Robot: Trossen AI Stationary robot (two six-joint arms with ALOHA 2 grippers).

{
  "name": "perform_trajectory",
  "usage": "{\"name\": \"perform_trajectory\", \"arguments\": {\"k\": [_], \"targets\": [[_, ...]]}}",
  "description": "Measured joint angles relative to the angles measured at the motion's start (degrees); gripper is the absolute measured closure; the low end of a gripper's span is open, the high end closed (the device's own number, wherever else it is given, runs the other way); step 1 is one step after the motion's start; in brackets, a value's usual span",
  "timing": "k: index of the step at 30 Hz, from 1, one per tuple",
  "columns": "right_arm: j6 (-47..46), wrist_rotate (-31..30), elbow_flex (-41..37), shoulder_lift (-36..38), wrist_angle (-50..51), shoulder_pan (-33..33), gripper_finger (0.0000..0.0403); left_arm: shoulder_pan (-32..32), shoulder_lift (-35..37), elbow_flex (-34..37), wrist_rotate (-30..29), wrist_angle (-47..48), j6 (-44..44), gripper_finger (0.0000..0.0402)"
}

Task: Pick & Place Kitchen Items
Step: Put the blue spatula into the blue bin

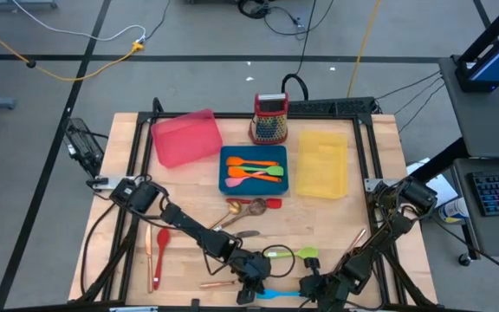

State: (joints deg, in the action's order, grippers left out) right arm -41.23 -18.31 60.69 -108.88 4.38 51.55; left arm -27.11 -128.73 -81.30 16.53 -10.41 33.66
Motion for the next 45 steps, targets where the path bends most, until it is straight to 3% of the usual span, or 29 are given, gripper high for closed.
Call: {"name": "perform_trajectory", "arguments": {"k": [5,11,16,25,30,39,45], "targets": [[3.1,-0.5,-0.1,1.4,0.6,0.0,0.035,0.0,0.0,0.0,0.1,-0.1,1.3,0.0393],[8.5,-8.0,-0.2,6.6,1.2,-0.4,0.0284,0.1,0.0,0.0,-0.2,-0.8,1.3,0.0394],[11.0,-9.3,-0.2,10.3,1.0,-0.3,0.0255,0.1,0.5,0.0,-0.6,-0.8,0.4,0.039],[11.3,-9.6,-0.1,12.7,0.7,-0.3,0.0256,0.3,3.1,0.0,-3.3,2.7,-1.9,0.0391],[14.8,-10.9,0.0,12.7,0.5,-0.4,0.0258,0.4,7.4,0.0,-8.6,11.4,-4.7,0.0394],[19.3,-20.8,0.0,12.7,1.6,-1.5,0.026,0.4,14.0,0.0,-20.3,27.9,-5.5,0.0395],[22.9,-21.1,0.0,12.7,0.8,-3.4,0.0261,0.4,17.4,0.0,-26.8,36.3,-5.1,0.0395]]}}
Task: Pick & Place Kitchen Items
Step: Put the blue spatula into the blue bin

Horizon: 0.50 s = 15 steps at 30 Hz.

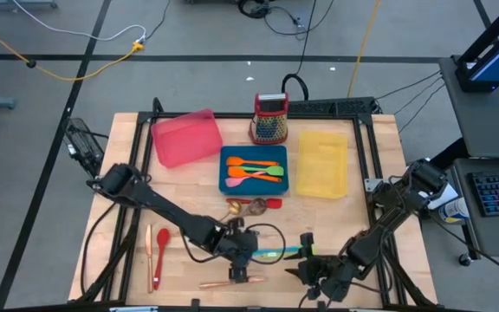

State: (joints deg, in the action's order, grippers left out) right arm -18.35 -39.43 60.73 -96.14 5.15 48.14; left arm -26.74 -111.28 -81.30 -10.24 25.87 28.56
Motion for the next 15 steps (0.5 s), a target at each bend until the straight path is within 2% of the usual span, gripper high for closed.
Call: {"name": "perform_trajectory", "arguments": {"k": [7,15], "targets": [[4.5,0.0,0.0,0.0,-0.6,-1.6,0.0261,0.3,4.4,0.0,-8.6,9.7,0.2,0.0395],[4.5,0.4,0.0,0.0,-0.6,-2.1,0.0261,2.6,8.6,0.0,-16.1,15.5,-0.4,0.0394]]}}
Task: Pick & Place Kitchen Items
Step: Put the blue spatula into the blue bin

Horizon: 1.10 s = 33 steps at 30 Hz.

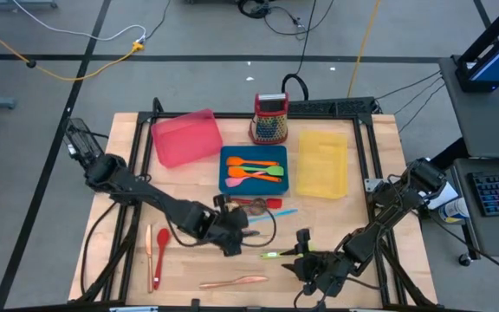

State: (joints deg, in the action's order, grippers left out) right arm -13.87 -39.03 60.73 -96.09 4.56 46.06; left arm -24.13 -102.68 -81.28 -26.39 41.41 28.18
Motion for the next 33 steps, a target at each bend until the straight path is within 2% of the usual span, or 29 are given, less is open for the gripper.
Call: {"name": "perform_trajectory", "arguments": {"k": [6,21,26,30,33], "targets": [[-0.2,0.2,0.0,0.0,0.3,0.0,0.0261,4.5,1.6,-0.1,-2.4,3.6,-3.5,0.0392],[-0.4,0.3,0.0,0.0,0.2,0.0,0.0261,18.3,1.9,0.6,-1.8,6.9,-14.2,0.0392],[-0.3,0.3,0.0,0.0,0.2,0.0,0.0261,21.6,1.9,3.0,-0.6,6.3,-15.1,0.039],[0.0,0.3,0.0,0.0,0.2,0.0,0.0261,23.4,1.9,6.5,-0.6,2.7,-17.6,0.0383],[-0.1,0.3,0.0,0.0,0.2,0.0,0.0261,24.6,1.9,9.4,1.2,-1.2,-19.4,0.0393]]}}
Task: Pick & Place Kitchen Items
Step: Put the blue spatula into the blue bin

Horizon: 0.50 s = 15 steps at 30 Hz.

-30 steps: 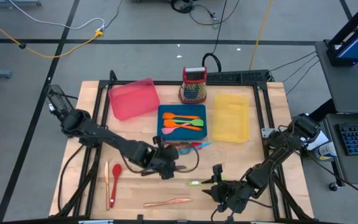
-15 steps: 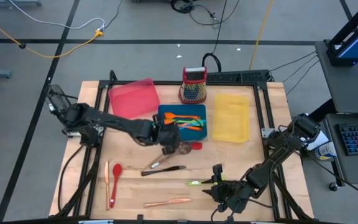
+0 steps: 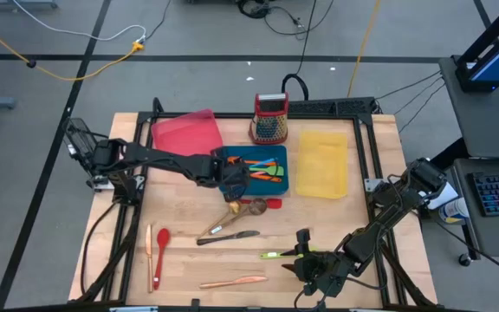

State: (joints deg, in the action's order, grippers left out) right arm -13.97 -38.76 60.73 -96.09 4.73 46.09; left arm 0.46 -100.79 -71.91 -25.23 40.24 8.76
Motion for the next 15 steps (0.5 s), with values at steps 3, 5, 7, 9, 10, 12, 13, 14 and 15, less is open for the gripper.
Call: {"name": "perform_trajectory", "arguments": {"k": [3,5,7,9,10,12,13,14,15], "targets": [[-0.3,0.0,0.0,0.0,-0.2,0.0,0.0261,1.0,-0.1,3.2,2.9,-5.4,-2.4,0.0395],[-0.3,-0.1,0.0,0.0,-0.2,0.0,0.0261,1.3,-0.1,4.6,3.2,-7.9,-3.6,0.0387],[-0.3,-0.1,0.0,0.0,-0.2,-0.1,0.0261,1.8,-0.1,5.4,3.3,-9.0,-4.4,0.0382],[-0.3,-0.1,0.0,0.0,-0.2,-0.3,0.0261,2.4,-0.1,5.9,4.1,-9.0,-4.6,0.0381],[-0.3,-0.1,0.0,0.0,-0.2,-0.5,0.0261,2.7,-0.1,6.1,4.8,-9.0,-4.6,0.0383],[-0.3,-0.1,0.0,0.0,-0.2,-0.9,0.0261,3.4,-0.1,6.4,6.1,-9.1,-4.6,0.0386],[-0.3,-0.1,0.0,0.0,-0.2,-1.2,0.0261,3.7,-0.1,6.5,6.6,-9.1,-4.6,0.0386],[-0.3,-0.1,0.0,0.0,-0.2,-1.4,0.0261,4.0,-0.1,6.6,7.2,-9.1,-4.6,0.0384],[-0.3,0.0,0.0,0.0,-0.2,-1.7,0.0261,4.2,-0.1,6.6,7.4,-9.0,-4.6,0.038]]}}
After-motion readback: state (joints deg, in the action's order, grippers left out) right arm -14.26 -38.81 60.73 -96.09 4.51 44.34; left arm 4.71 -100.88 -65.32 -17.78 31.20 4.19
